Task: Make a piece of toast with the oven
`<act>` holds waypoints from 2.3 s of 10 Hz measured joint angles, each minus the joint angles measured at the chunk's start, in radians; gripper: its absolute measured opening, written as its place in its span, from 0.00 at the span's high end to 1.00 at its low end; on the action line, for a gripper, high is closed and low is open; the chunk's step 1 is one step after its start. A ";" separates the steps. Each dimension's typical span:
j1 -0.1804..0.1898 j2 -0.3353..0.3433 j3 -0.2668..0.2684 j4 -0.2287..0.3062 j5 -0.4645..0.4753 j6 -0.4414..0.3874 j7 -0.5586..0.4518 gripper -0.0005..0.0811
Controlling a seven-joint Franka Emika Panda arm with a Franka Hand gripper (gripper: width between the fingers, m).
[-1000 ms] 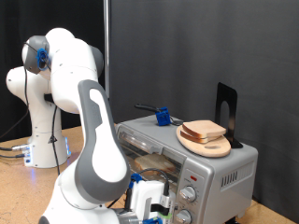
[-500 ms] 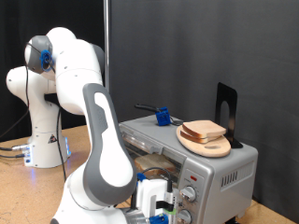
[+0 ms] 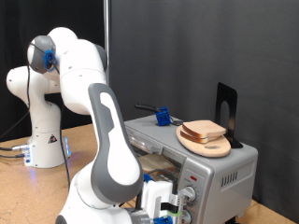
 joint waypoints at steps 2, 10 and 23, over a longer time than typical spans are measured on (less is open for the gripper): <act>0.000 0.000 0.000 0.000 0.000 0.000 0.003 0.38; -0.001 -0.015 0.000 0.000 0.000 -0.016 0.028 0.99; 0.002 -0.015 -0.013 0.020 -0.052 -0.015 0.074 0.99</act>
